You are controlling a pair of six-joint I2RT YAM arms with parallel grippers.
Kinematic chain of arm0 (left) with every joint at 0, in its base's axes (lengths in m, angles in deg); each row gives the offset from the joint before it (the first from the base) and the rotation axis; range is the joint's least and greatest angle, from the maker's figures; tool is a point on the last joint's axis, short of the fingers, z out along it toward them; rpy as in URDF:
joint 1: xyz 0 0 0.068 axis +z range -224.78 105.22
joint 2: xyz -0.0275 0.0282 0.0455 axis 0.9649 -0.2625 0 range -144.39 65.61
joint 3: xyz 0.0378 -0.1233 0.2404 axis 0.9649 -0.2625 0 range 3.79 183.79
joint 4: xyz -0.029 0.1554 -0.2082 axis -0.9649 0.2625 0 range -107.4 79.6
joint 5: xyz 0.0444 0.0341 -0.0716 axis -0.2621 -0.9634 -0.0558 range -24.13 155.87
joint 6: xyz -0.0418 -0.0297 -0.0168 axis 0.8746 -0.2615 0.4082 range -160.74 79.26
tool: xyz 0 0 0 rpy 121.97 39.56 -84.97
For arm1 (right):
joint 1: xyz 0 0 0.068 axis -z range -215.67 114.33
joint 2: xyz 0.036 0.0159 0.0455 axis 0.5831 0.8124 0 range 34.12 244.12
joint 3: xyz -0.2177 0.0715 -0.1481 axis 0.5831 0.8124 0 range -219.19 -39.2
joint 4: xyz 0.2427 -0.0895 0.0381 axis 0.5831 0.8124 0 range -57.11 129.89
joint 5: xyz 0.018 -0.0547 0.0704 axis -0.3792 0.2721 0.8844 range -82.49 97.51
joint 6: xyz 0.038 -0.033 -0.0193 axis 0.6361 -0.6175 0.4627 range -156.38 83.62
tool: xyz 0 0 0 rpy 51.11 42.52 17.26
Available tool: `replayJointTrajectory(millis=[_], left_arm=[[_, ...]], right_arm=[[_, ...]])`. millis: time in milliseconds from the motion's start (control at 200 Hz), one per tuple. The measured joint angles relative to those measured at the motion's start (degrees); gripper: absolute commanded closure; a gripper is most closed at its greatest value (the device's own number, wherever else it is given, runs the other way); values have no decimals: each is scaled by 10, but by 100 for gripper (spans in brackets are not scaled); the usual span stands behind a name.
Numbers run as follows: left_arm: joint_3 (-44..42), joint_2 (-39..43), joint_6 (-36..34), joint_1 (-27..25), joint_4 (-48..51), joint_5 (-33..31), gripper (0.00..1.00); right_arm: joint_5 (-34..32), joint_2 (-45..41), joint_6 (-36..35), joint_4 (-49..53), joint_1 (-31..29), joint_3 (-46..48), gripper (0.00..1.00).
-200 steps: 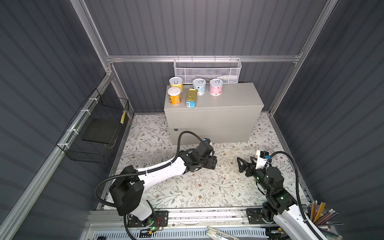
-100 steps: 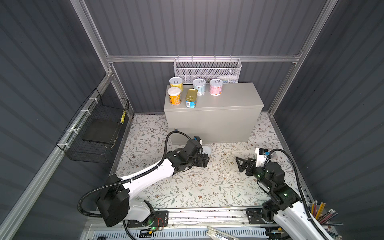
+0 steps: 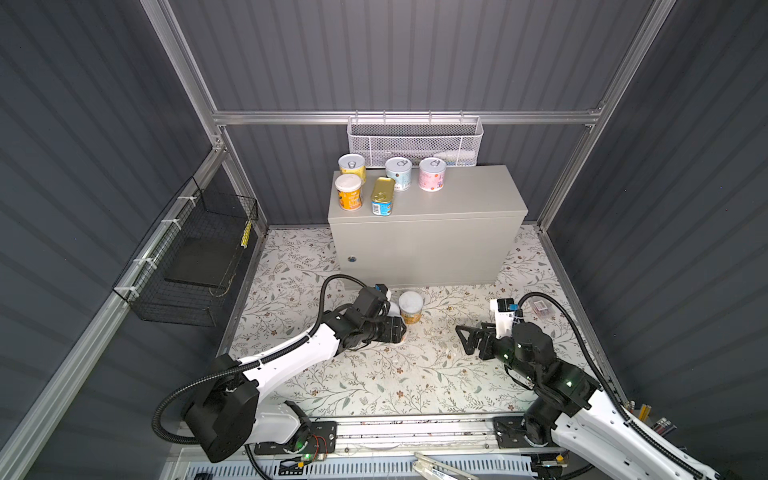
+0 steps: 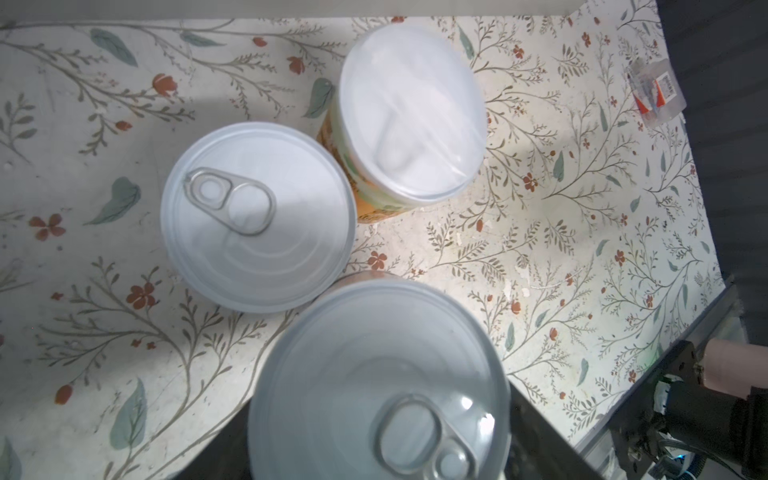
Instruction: Place and organize the canned foods onto the counter
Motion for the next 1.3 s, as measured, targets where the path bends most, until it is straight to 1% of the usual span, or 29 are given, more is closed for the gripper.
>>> replayJointTrajectory(millis=[150, 255, 390, 480, 820, 921, 1066, 1301], left_arm=[[-10, 0, -5, 16, -1, 17, 46], [-10, 0, -9, 24, -3, 26, 46], [-10, 2, -14, 31, -2, 35, 46], [-10, 5, -19, 35, -2, 41, 46], [-9, 7, -37, 50, -2, 79, 47], [2, 4, -45, 50, 4, 98, 47], [25, 1, -54, 50, 5, 133, 47], [35, -11, -58, 50, -5, 207, 48]], right_arm=[[-26, 11, 0, 13, -31, 0, 1], [-35, 30, -2, 14, -52, -2, 1], [-45, 64, -13, 14, -93, -2, 1], [-46, 67, -26, 13, -113, -2, 1], [-45, 33, -38, 1, -131, 7, 1], [-40, 45, -47, -18, -143, 8, 1], [-38, 87, -67, -47, -162, 7, 1], [-47, 127, -98, -98, -193, 4, 1]])
